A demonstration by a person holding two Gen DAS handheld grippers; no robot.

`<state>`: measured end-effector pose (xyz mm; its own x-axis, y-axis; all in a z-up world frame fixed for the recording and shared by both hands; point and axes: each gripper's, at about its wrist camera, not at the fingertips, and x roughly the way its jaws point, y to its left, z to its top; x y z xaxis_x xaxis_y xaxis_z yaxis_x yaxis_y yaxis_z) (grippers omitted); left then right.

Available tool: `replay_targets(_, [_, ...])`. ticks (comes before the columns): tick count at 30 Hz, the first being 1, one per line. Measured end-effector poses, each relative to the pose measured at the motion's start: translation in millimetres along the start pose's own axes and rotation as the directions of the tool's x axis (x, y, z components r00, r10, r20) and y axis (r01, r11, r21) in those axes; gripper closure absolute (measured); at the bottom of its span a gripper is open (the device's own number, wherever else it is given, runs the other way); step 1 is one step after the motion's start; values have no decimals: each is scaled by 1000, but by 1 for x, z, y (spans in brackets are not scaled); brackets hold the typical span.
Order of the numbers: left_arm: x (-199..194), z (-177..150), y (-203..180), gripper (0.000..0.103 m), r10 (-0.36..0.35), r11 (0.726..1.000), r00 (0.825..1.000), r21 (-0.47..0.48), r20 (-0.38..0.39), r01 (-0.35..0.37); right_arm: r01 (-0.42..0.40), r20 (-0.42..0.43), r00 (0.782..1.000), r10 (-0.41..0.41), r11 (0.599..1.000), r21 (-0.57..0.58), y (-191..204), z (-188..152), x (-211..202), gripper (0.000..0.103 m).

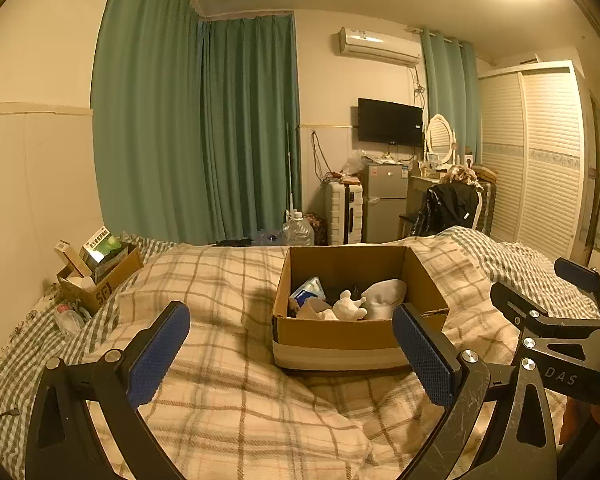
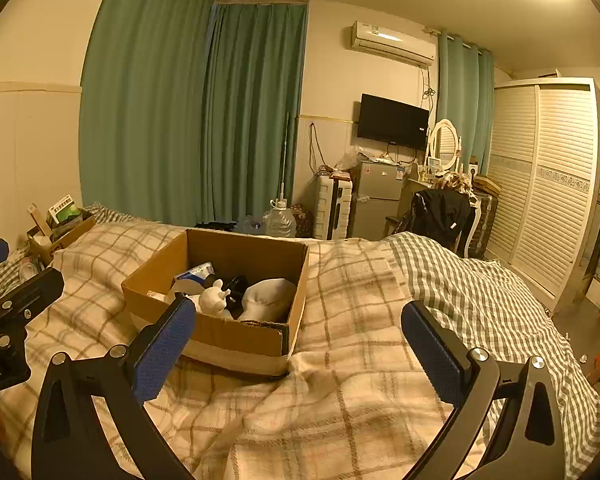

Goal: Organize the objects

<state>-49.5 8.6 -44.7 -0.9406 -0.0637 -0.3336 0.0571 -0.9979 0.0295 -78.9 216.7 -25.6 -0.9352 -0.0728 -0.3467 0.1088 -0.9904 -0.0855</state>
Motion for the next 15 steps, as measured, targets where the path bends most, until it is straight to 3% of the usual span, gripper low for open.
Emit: replay_targets(15, [-1,-1,-7,0,-7,999,1000,31,7,7,3,3,1000,-3,1000,16,-4,1,-1,0])
